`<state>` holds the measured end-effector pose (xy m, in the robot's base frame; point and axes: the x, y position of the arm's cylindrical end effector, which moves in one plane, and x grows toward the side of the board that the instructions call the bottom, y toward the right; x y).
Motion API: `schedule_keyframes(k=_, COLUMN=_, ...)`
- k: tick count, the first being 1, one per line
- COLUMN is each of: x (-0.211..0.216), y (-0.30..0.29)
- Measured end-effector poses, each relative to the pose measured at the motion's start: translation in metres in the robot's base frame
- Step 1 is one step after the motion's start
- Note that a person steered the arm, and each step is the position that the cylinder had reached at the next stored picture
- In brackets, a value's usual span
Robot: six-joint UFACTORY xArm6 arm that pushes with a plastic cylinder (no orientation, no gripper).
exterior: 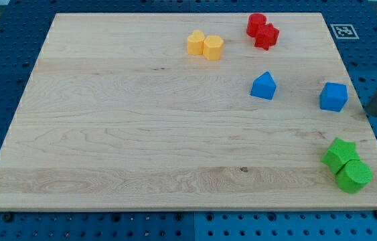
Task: Slide blue cube closer to blue triangle
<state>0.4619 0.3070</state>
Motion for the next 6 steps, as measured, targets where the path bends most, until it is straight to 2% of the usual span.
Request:
schedule_keyframes(k=2, x=-0.019, y=-0.037)
schedule_keyframes(k=4, x=-0.023, y=-0.102)
schedule_keyframes(k=6, x=-0.028, y=-0.111)
